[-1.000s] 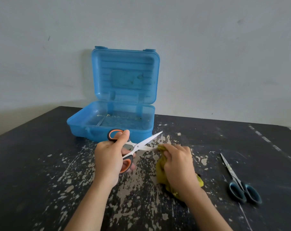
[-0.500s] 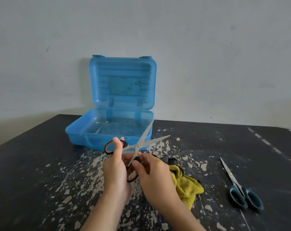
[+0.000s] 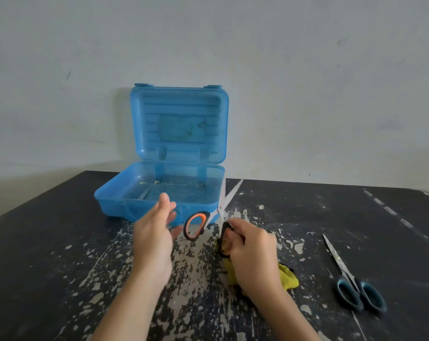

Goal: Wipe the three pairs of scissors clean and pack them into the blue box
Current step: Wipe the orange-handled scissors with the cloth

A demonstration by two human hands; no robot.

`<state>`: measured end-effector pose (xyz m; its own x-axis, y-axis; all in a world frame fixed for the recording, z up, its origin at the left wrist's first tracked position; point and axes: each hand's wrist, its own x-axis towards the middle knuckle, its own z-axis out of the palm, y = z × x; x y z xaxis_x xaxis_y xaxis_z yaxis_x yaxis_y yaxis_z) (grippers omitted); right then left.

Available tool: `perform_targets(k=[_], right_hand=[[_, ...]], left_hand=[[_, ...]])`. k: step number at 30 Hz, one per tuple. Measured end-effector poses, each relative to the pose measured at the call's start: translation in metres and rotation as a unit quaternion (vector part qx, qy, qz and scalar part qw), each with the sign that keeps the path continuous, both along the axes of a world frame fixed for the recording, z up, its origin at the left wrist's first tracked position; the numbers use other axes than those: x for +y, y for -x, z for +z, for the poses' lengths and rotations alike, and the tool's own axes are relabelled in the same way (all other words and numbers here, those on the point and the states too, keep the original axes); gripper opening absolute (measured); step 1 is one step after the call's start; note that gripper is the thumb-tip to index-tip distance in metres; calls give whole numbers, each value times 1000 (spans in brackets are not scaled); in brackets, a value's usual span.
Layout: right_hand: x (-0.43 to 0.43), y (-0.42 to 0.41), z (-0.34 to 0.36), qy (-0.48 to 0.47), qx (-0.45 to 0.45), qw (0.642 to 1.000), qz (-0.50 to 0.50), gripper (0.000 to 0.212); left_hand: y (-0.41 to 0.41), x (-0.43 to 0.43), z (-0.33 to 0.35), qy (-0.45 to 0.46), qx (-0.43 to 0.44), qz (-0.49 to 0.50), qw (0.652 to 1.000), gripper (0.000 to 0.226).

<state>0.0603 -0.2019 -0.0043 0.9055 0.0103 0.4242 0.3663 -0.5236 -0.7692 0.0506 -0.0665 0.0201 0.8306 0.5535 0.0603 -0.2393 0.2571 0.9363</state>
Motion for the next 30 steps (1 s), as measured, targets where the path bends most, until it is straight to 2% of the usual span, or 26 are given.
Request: perform_targets(k=[4, 8, 12, 14, 17, 22, 24, 27, 30], right_hand=[[-1, 1, -1, 30, -21, 999, 10, 25], [3, 7, -2, 46, -37, 998, 33, 18], [6, 10, -6, 67, -41, 995, 58, 15], [7, 11, -8, 63, -39, 995, 65, 15], [10, 11, -10, 37, -20, 997, 64, 18], [17, 14, -18, 31, -2, 997, 72, 29], [16, 12, -16, 5, 16, 997, 71, 31], [10, 8, -7, 15, 35, 995, 90, 39], [0, 1, -2, 68, -41, 997, 10, 35]], left_hand=[[2, 12, -9, -74, 39, 36, 996, 20], [0, 8, -21, -156, 114, 32, 981, 55], [6, -2, -25, -214, 148, -197, 945, 73], [9, -5, -28, -189, 148, -240, 941, 60], [11, -7, -34, -125, 127, -231, 957, 44], [16, -11, -36, -138, 123, -200, 962, 32], [18, -11, -34, -125, 122, -199, 964, 21], [19, -9, -30, -100, 132, -191, 968, 16], [17, -4, -29, -118, 129, -157, 972, 9]])
